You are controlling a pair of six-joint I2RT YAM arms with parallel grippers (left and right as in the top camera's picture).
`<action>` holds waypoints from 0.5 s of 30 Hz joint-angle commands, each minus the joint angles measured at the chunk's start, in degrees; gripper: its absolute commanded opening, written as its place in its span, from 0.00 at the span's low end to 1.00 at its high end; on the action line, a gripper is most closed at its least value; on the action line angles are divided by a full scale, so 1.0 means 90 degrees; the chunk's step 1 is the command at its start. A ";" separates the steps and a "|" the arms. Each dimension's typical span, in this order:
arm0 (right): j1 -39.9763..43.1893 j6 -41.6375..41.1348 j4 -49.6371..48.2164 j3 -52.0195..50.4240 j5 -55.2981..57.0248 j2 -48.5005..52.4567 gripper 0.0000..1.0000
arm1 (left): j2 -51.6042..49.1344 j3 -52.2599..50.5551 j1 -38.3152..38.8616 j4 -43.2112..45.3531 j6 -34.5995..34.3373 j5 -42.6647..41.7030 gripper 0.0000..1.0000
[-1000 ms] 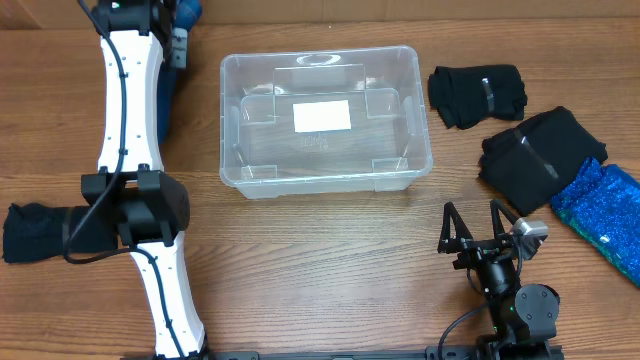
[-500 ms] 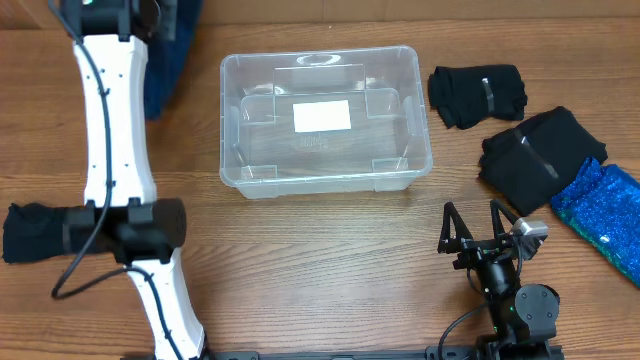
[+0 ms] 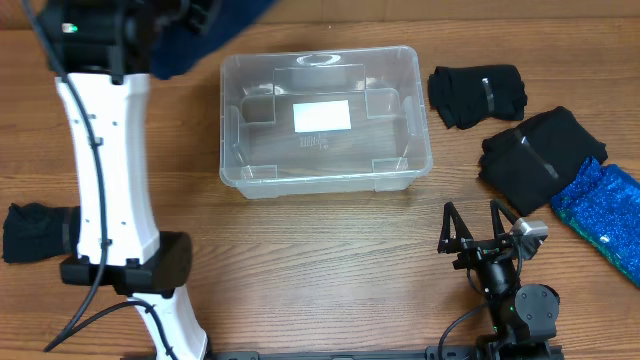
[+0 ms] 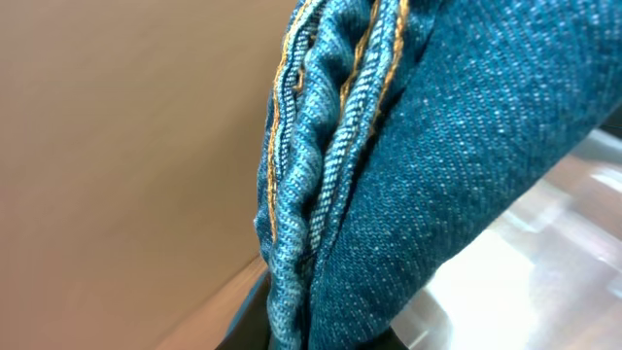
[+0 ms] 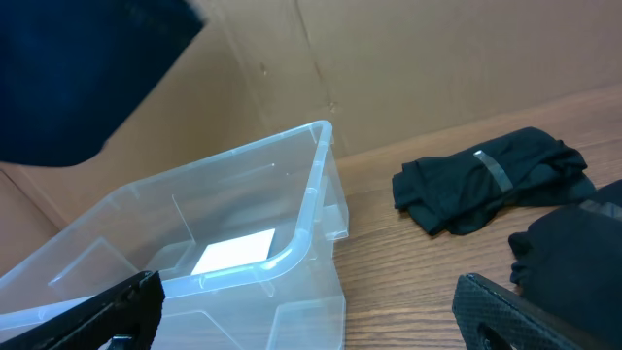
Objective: Pack container
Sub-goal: 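Lift the jeans with the left gripper and carry them over the bin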
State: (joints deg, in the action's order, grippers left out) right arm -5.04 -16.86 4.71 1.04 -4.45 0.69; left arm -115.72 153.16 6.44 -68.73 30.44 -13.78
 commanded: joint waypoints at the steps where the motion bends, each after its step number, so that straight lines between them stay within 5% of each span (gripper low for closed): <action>1: -0.0046 0.0015 -0.0029 -0.0066 0.0058 -0.0058 1.00 | 0.0537 0.0393 0.0687 0.0010 0.1086 -0.0755 0.04; 15: -0.0046 0.0015 -0.0032 -0.0066 0.0058 -0.0058 1.00 | 0.0495 0.0279 0.1872 -0.0709 0.1382 0.1282 0.04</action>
State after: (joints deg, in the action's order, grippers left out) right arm -5.02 -16.86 4.71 1.06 -4.45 0.69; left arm -115.70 153.16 22.55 -75.70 42.28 -8.16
